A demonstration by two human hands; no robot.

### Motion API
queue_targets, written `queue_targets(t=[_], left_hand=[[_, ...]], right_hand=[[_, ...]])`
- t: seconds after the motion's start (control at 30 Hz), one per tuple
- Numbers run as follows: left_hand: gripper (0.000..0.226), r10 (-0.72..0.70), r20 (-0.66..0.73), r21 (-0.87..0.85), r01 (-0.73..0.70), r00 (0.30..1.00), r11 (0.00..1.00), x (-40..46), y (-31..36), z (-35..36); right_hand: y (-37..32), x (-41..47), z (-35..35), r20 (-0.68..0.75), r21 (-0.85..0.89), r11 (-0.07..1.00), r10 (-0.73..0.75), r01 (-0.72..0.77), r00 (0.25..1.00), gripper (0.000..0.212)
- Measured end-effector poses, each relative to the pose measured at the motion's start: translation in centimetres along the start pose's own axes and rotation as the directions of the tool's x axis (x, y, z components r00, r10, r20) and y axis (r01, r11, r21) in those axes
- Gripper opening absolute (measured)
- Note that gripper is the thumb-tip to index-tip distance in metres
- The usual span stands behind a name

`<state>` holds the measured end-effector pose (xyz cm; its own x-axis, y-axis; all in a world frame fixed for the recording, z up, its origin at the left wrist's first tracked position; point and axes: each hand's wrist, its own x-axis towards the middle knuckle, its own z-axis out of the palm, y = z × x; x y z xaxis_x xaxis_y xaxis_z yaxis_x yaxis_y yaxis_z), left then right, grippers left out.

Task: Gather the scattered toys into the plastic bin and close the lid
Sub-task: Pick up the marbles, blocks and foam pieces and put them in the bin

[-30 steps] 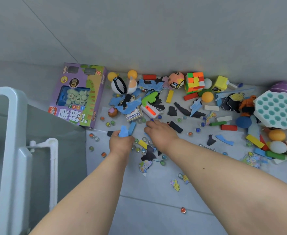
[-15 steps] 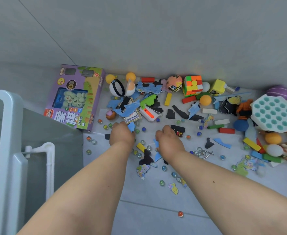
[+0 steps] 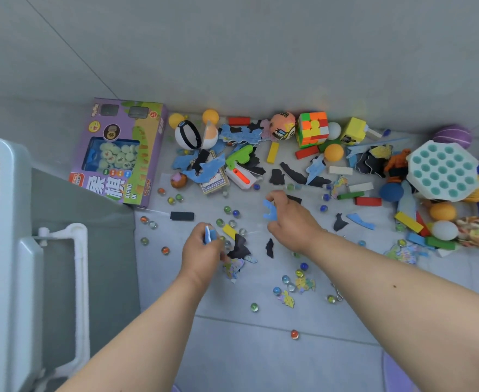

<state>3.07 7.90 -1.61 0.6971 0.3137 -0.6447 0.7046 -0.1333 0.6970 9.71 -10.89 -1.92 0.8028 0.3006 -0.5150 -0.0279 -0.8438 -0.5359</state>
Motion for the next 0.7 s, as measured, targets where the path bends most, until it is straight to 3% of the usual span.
queue_targets(t=[0.07, 0.17, 0.23, 0.27, 0.33, 0.4, 0.47, 0.53, 0.7], left_hand=[[0.011, -0.029, 0.078, 0.070, 0.024, 0.997, 0.997, -1.5, -1.8, 0.1], [0.019, -0.037, 0.158, 0.288, -0.010, 0.987, 0.958, -3.5, -4.5, 0.3], [0.035, -0.020, 0.173, 0.501, -0.070, 0.985, 0.863, -4.2, -6.0, 0.5], [0.041, -0.006, 0.180, 0.604, -0.106, 0.984, 0.790, -4.6, -6.5, 0.7], [0.036, 0.019, 0.187, 0.709, -0.148, 0.982, 0.690, -5.4, -7.4, 0.9], [0.019, 0.036, 0.176, 0.724, -0.154, 0.984, 0.672, -6.1, -8.2, 0.9], [0.013, 0.031, 0.179, 0.718, -0.152, 0.983, 0.679, -6.7, -8.8, 0.7], [0.019, 0.004, 0.229, 0.749, -0.179, 0.973, 0.638, -7.4, -9.5, 0.5], [0.026, -0.040, 0.249, 0.791, -0.179, 0.968, 0.585, -7.5, -9.9, 1.4]], right_hand=[[0.5, -1.3, 0.4, 0.054, -0.065, 0.998, -0.008, 0.011, 0.998, 0.040], [0.8, -3.9, 1.2, 0.056, -0.147, 0.989, -0.020, 0.028, 0.998, 0.014], [1.6, -5.9, 2.2, 0.148, -0.281, 0.944, -0.133, 0.171, 0.980, 0.012], [2.0, -7.2, 2.9, 0.223, -0.319, 0.903, -0.223, 0.287, 0.949, 0.018], [2.7, -9.9, 4.7, 0.415, -0.286, 0.791, -0.406, 0.541, 0.814, 0.032], [3.4, -12.6, 7.0, 0.626, -0.250, 0.687, -0.423, 0.682, 0.655, 0.031], [3.9, -14.4, 9.2, 0.718, -0.228, 0.653, -0.388, 0.722, 0.577, 0.030], [4.3, -15.1, 10.9, 0.753, -0.269, 0.662, -0.309, 0.700, 0.581, 0.036], [3.6, -13.5, 10.7, 0.640, -0.288, 0.816, -0.226, 0.502, 0.735, 0.036]])
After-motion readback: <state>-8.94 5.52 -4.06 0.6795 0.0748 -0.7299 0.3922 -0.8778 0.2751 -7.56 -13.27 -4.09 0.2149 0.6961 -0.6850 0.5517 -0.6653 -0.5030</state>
